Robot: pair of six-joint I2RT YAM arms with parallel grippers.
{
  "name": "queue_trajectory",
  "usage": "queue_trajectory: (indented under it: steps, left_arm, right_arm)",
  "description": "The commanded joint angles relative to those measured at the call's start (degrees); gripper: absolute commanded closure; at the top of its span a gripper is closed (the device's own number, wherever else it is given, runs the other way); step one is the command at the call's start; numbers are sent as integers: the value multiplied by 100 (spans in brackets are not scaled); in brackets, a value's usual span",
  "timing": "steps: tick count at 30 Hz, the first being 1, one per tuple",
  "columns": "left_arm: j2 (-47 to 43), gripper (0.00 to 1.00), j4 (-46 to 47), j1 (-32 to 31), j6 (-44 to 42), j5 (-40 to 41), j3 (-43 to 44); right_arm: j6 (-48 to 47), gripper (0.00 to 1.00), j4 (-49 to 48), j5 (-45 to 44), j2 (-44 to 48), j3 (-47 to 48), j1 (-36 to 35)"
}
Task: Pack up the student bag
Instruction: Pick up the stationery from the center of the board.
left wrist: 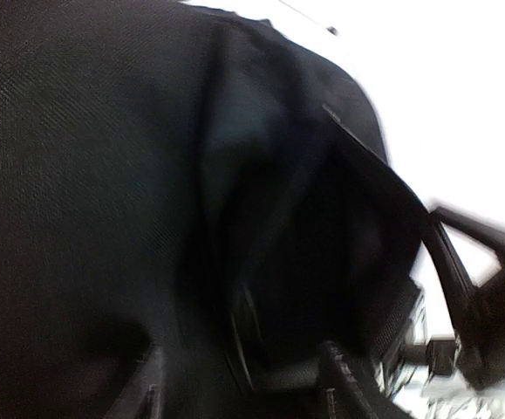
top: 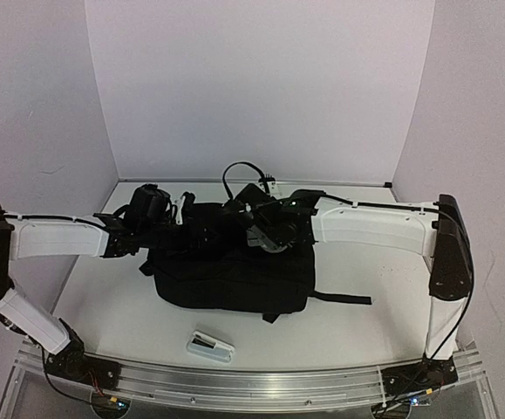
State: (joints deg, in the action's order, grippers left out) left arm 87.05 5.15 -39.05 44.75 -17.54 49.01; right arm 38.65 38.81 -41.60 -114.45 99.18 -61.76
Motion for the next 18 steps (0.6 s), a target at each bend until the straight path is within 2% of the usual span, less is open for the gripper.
queue_trajectory:
  steps: [1, 7, 10, 13, 18]
  left_arm:
    - [-1086, 32, -1008, -452, -1629, -379, -38]
    - [-1917, 32, -2004, -1254, -2364, -747, -714]
    - [-2002, 33, -2203, -1671, -2525, -532, -1048]
    - [-1741, 33, -2239, -1937, -2600, -442, -1128]
    - [-659, 33, -2239, -2193, -2605, -589, -737]
  right_arm:
    - [-236, 100, -764, 431, 603, -401, 345]
    - [-395, 100, -1429, 1235, 883, -726, 575]
    - [-420, 100, -1558, 1381, 956, -831, 623]
    - [-438, 100, -1632, 1486, 994, -873, 659]
    - [-462, 100, -1704, 1546, 1113, -943, 674]
